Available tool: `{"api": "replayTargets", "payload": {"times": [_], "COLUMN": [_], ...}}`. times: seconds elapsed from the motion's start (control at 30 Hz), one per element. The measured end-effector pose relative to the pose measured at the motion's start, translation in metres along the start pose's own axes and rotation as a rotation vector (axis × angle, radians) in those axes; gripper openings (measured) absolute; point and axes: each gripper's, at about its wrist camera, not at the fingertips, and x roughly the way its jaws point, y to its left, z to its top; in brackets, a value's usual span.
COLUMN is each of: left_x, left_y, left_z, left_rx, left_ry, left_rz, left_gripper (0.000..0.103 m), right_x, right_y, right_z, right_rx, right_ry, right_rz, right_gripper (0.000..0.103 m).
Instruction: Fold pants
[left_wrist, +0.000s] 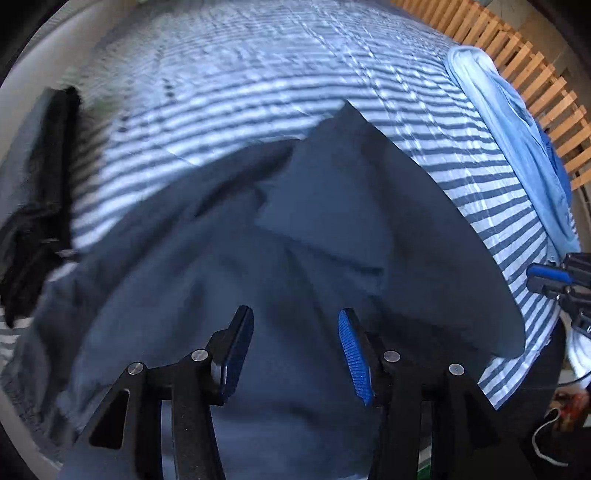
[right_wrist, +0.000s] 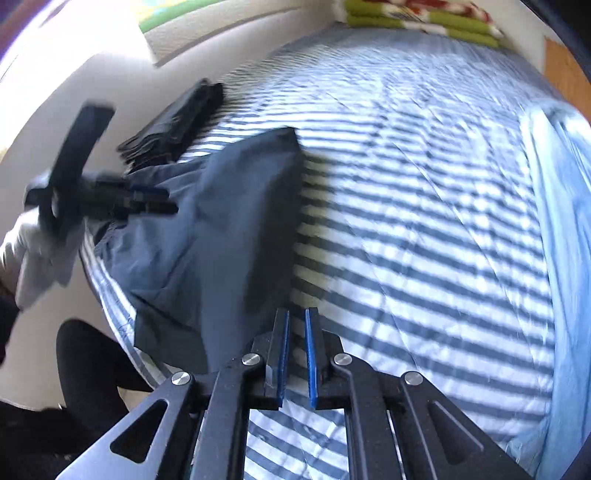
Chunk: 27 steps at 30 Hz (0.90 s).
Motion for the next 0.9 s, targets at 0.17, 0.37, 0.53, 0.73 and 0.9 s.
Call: {"api": "replayTargets", "payload": {"times": [0.17, 0.37, 0.53, 0.73, 0.9], "left_x": [-0.004, -0.041, -0.031, 0.009, 0.016], "left_y": [-0.060, -0.082, -0.053, -0.073, -0.076], "left_z": [0.055, 0.070, 0.010, -0.066, -0.107], "left_rx": [0.054, 0.106, -0.032, -0.134, -0.202], "left_ry": [-0.132, -0.233, -0.188, -0.205, -0.252], "left_rz": [-0.235, -0.317, -0.320, -0.298, -0.285], "left_gripper": [0.051, 0.057, 0.058, 0.058, 0.058], "right_x": [-0.015, -0.026, -0.023, 0.037, 0.091], "right_y": [-0.020, -0.045, -0.043, -0.003, -0.001], "right_z": [-0.013, -0.013, 0.019, 0.077, 0.096], "right_rx": [0.061, 0.120, 0.093, -0.068, -0.093], "right_ry": [-0.018, -0.017, -0.077, -0.049, 0.030], "right_rz": [-0.028, -0.056, 0.000, 0.110, -0.166], "right_gripper": [0.008, 0.008, 0.008, 0.008, 0.008]}}
